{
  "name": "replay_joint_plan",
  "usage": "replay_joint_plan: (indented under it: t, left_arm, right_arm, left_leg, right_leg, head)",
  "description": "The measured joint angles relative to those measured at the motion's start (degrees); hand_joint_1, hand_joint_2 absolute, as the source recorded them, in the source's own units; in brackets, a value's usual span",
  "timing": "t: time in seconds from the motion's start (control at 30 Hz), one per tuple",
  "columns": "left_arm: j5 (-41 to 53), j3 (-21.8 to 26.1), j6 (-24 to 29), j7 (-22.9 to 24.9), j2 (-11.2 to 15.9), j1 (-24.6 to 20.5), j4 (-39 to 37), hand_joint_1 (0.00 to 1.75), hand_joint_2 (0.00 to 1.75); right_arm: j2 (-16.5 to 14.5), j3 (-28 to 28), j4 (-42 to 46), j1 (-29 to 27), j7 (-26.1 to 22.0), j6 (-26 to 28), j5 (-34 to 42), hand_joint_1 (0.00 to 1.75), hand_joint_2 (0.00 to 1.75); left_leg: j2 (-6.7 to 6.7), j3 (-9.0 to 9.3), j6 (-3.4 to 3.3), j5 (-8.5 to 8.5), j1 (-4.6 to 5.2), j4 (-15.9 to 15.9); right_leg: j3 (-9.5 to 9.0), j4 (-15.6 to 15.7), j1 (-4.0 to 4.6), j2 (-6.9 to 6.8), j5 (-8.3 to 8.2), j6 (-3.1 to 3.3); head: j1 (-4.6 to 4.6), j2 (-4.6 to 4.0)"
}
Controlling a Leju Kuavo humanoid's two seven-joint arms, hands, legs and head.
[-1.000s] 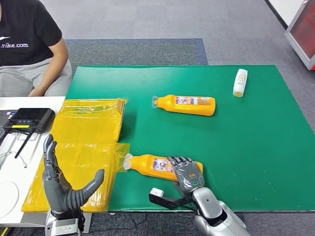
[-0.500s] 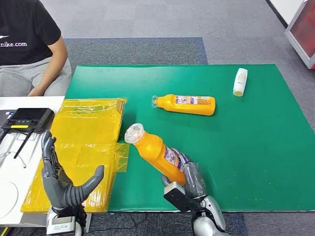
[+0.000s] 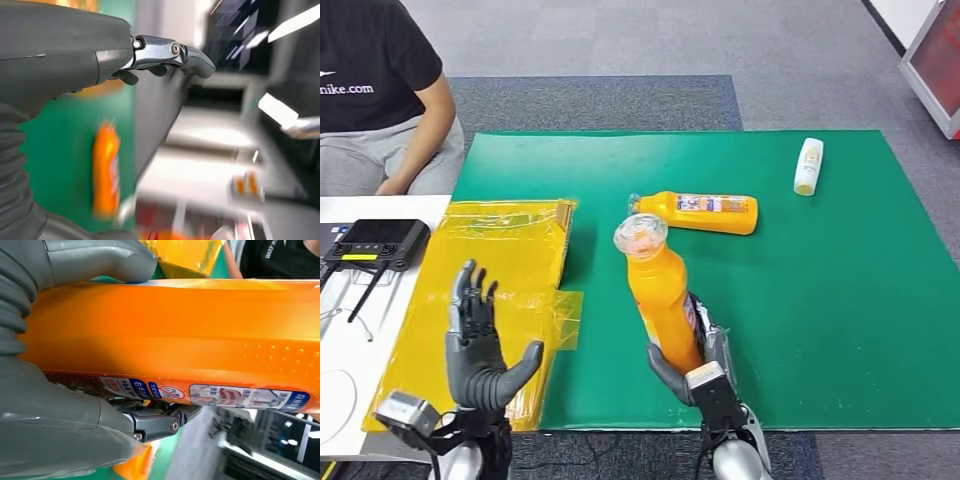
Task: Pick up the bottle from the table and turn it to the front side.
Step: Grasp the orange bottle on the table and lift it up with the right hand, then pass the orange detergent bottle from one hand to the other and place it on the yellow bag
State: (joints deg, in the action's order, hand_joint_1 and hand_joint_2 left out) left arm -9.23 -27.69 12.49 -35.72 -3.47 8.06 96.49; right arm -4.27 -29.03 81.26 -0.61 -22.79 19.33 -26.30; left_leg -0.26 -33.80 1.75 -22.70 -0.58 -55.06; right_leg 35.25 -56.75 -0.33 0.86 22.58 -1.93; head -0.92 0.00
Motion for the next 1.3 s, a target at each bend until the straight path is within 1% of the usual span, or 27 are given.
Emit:
replay_joint_plan:
  t: [0.03, 0.1, 0.2, 0.27, 0.53, 0.63, 0.77, 0.97, 1.17, 1.3]
  left_arm:
    - [-3.0, 0.4, -3.7, 1.3, -0.5, -0.3, -1.2, 0.00, 1.75]
    - [-6.9, 1.4, -9.2, 3.3, -1.4, -1.1, -3.7, 0.00, 1.75]
    - [-9.4, 2.5, -14.5, 5.3, -2.7, -2.4, -7.2, 0.00, 1.75]
    - [-9.4, 2.8, -16.5, 5.7, -3.3, -3.1, -8.8, 0.00, 1.75]
    - [-4.9, 2.4, -19.5, 4.3, -4.5, -6.3, -11.0, 0.00, 1.75]
    - [-4.3, 1.8, -20.3, 4.1, -4.6, -7.4, -11.2, 0.00, 1.75]
    - [-3.8, 0.6, -21.4, 3.9, -4.6, -9.1, -11.4, 0.00, 1.75]
    - [-7.5, -1.1, -23.7, 7.5, -4.9, -12.1, -13.1, 0.00, 1.75]
    - [-11.5, -2.4, -26.3, 11.0, -6.0, -16.4, -17.3, 0.00, 1.75]
    - [-13.7, -3.0, -27.0, 13.2, -6.7, -19.8, -20.1, 0.00, 1.75]
  right_arm:
    - [0.0, -0.4, 0.2, -0.1, -0.2, 0.6, -0.8, 1.75, 1.75]
    - [0.0, -1.0, 0.3, -0.1, -0.7, 1.4, -1.3, 1.75, 1.75]
    - [-0.1, -2.0, 0.3, 0.0, -1.6, 2.0, -1.1, 1.75, 1.75]
    - [-0.1, -2.5, 0.3, 0.1, -2.0, 2.5, -1.3, 1.75, 1.75]
    - [-0.1, -3.5, 0.1, 0.6, -2.2, 5.2, -4.8, 1.75, 1.75]
    - [-0.1, -3.6, -0.3, 0.8, -2.4, 5.3, -4.7, 1.75, 1.75]
    - [-0.2, -3.6, -1.7, 1.5, -3.0, 5.3, -2.6, 1.75, 1.75]
    - [-0.9, -3.5, -4.7, 2.4, -4.7, 4.7, 0.6, 1.75, 1.75]
    - [-1.4, -5.2, -6.7, 3.9, -5.8, 6.3, -1.9, 1.75, 1.75]
    - [-1.8, -6.3, -8.1, 5.2, -6.1, 8.1, -1.5, 1.75, 1.75]
  left_leg:
    - [0.00, 0.00, 0.00, 0.00, 0.00, 0.0]
    - [0.00, -0.01, -0.01, 0.00, 0.01, 0.0]
    - [-0.01, -0.02, -0.01, 0.01, 0.01, 0.0]
    - [-0.01, -0.02, -0.01, 0.01, 0.01, 0.0]
    - [-0.01, -0.03, 0.00, 0.01, 0.00, 0.0]
    - [-0.01, -0.03, 0.00, 0.01, 0.00, 0.0]
    - [-0.01, -0.04, -0.01, 0.01, 0.00, 0.0]
    - [-0.01, -0.04, 0.00, 0.02, 0.00, 0.0]
    - [-0.01, -0.05, 0.02, 0.05, 0.00, 0.0]
    - [-0.01, -0.05, 0.02, 0.06, 0.00, 0.0]
  right_leg:
    - [0.00, 0.0, 0.00, 0.00, 0.00, 0.00]
    - [-0.01, 0.0, 0.00, 0.00, -0.01, -0.01]
    - [-0.01, 0.0, -0.01, -0.01, -0.01, -0.01]
    - [0.00, 0.0, -0.01, -0.01, -0.02, -0.01]
    - [0.01, 0.0, 0.00, -0.01, -0.01, -0.01]
    - [0.01, 0.0, 0.00, -0.01, -0.01, -0.01]
    - [0.01, 0.0, -0.01, -0.01, -0.01, -0.01]
    - [0.02, 0.0, -0.01, 0.00, -0.02, -0.01]
    - [0.04, 0.0, -0.01, -0.01, -0.02, 0.00]
    - [0.04, 0.0, -0.01, -0.01, -0.03, -0.01]
  head:
    - [0.01, 0.00]
    - [0.01, 0.00]
    - [0.01, 0.00]
    - [0.01, 0.00]
    - [0.01, 0.00]
    - [0.01, 0.00]
    - [0.01, 0.00]
    - [0.01, 0.00]
    - [0.01, 0.00]
    - [0.00, 0.00]
